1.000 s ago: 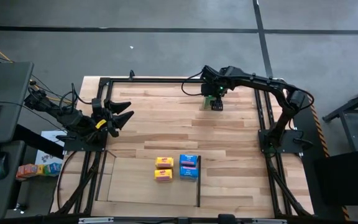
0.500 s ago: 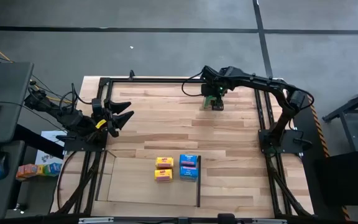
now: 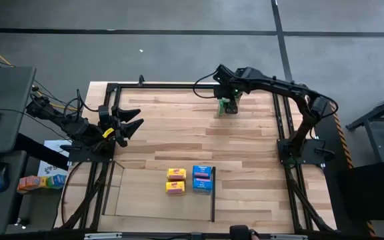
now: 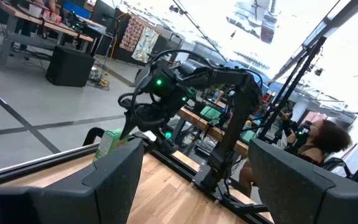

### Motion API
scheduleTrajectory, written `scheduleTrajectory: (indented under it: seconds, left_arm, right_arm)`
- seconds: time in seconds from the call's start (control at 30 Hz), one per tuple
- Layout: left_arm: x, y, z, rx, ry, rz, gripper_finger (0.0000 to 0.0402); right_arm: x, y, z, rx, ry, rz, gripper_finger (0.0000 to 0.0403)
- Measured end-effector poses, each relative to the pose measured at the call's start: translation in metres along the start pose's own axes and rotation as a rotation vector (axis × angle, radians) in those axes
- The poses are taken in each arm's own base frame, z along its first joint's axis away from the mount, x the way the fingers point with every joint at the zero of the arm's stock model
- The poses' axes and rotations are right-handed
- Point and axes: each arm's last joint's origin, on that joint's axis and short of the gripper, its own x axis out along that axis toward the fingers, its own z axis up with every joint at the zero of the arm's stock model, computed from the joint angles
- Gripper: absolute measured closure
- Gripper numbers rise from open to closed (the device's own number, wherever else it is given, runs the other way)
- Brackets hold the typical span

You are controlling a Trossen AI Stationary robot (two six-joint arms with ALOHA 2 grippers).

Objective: Stack cereal on shelf
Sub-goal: Put the bottom green cereal box on the shelf

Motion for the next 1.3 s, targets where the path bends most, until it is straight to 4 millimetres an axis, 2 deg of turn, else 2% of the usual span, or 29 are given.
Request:
scheduleTrajectory:
  seconds: [0.13, 0.7, 0.97, 1.1, 1.3]
  left_arm:
    - [0.0, 0.0, 0.0, 0.0, 0.0, 0.0, 0.0119]
    - [0.0, -0.001, -0.001, -0.002, 0.017, -0.051, 0.0119]
    - [0.0, -0.002, -0.001, -0.003, 0.023, -0.07, 0.0119]
    - [0.0, -0.003, -0.001, -0.002, 0.031, -0.094, 0.0119]
    - [0.0, -0.003, -0.001, 0.001, 0.034, -0.1, 0.0119]
  right_arm:
    - [0.011, 0.003, -0.001, -0.005, 0.032, 0.075, 0.0112]
    - [0.053, 0.005, 0.006, -0.003, 0.13, 0.078, 0.0112]
    - [0.057, 0.006, 0.005, -0.004, 0.163, 0.096, 0.0114]
    - [0.057, 0.008, 0.002, -0.004, 0.206, 0.087, 0.0135]
    - [0.056, 0.008, 0.0, 0.027, 0.227, 0.09, 0.0192]
